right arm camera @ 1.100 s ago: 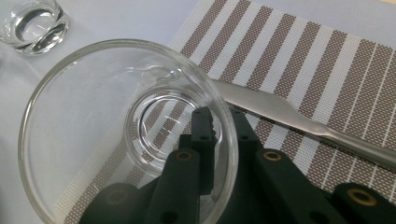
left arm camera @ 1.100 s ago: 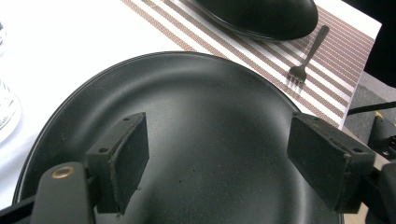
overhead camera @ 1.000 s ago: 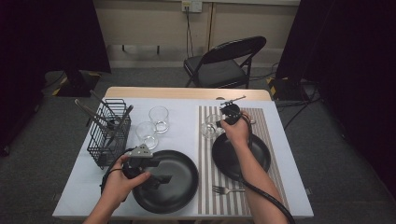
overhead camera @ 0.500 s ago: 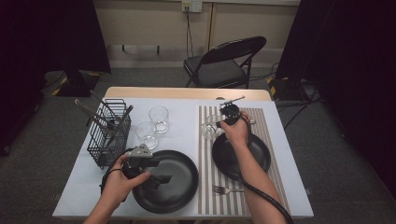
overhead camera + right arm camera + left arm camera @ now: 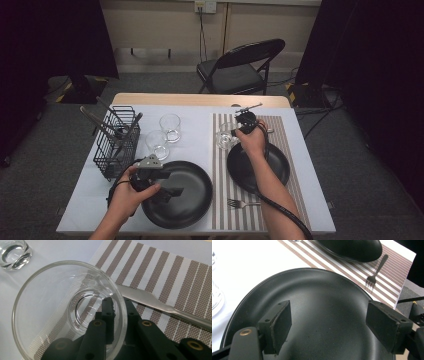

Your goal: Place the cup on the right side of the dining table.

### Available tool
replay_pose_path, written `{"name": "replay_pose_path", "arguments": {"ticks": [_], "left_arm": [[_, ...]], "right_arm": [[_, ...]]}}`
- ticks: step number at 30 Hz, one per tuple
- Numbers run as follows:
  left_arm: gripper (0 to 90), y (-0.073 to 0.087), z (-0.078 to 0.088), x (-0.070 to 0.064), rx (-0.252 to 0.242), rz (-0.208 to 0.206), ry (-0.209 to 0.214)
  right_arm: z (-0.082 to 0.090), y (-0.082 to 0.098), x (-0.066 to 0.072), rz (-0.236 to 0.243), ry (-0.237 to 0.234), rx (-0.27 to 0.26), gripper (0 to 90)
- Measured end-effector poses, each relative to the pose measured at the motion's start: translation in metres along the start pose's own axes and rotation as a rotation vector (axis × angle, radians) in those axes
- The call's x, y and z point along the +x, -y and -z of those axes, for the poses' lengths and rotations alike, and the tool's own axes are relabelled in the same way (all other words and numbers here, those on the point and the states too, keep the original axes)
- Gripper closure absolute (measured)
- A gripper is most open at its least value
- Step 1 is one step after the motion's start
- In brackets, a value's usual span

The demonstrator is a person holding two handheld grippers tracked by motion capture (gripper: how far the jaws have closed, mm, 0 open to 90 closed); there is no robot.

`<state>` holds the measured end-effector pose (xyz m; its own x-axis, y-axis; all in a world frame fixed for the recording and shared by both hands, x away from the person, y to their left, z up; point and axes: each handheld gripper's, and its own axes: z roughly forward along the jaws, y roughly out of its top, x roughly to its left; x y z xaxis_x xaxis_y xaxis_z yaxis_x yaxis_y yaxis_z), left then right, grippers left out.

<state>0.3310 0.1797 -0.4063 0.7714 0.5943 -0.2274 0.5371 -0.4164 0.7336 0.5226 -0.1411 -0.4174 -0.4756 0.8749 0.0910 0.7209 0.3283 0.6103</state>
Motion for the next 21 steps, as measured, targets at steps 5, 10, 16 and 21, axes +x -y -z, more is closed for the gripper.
{"name": "replay_pose_path", "arguments": {"ticks": [5, 10, 16, 21], "left_arm": [[20.5, 0.0002, -0.0002, -0.0004, 0.004, 0.003, 0.003], [20.5, 0.0004, -0.0001, -0.0005, 0.006, 0.002, 0.001], [20.5, 0.0001, 0.0006, -0.0002, 0.003, -0.002, 0.001], [20.5, 0.0001, 0.0012, 0.0002, 0.003, -0.003, 0.001]], "right_arm": [[-0.0006, -0.0003, 0.0, -0.006, -0.005, -0.012, 82.1], [-0.0016, -0.0008, 0.0008, -0.005, -0.002, -0.019, 81.9], [-0.0023, -0.002, 0.0027, -0.005, 0.002, -0.021, 81.3], [-0.0026, -0.002, 0.003, -0.003, 0.003, -0.024, 81.2]]}}
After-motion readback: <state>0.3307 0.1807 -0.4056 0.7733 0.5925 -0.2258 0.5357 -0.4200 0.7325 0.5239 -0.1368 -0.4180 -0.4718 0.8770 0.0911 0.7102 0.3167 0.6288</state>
